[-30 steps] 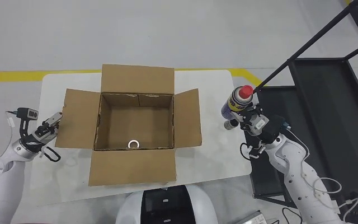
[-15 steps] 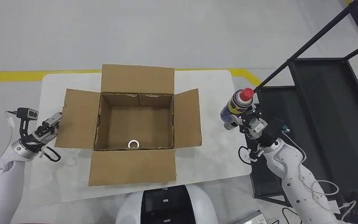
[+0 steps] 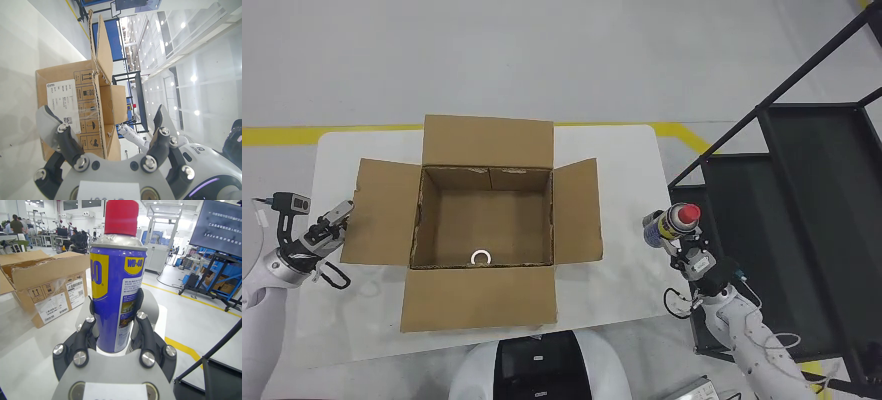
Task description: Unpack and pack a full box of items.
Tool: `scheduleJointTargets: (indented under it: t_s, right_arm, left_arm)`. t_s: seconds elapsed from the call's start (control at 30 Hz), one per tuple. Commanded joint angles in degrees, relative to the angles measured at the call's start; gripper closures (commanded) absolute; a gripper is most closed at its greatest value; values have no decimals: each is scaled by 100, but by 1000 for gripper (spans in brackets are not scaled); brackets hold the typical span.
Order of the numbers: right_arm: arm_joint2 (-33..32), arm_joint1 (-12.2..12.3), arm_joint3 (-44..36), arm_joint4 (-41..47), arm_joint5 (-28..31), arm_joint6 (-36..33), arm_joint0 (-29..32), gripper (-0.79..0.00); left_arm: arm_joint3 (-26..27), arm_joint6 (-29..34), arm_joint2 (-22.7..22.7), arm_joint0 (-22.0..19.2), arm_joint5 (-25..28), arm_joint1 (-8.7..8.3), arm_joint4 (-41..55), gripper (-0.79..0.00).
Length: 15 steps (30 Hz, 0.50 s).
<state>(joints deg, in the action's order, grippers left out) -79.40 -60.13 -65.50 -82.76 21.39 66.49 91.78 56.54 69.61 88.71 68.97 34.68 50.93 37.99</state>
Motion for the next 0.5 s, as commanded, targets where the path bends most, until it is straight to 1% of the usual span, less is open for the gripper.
scheduleJointTargets:
  t_s: [0.0,0.07,0.47]
  right_arm:
    - [183,-54,383,41,3,334,-165,0]
    - [311,-91,600,12,16,528,-275,0]
    - [311,-91,600,12,16,528,-275,0]
  left_arm:
    - [0,0,0,0,0,0,0,-785]
    - [0,0,0,0,0,0,0,-785]
    - [0,0,0,0,0,0,0,-785]
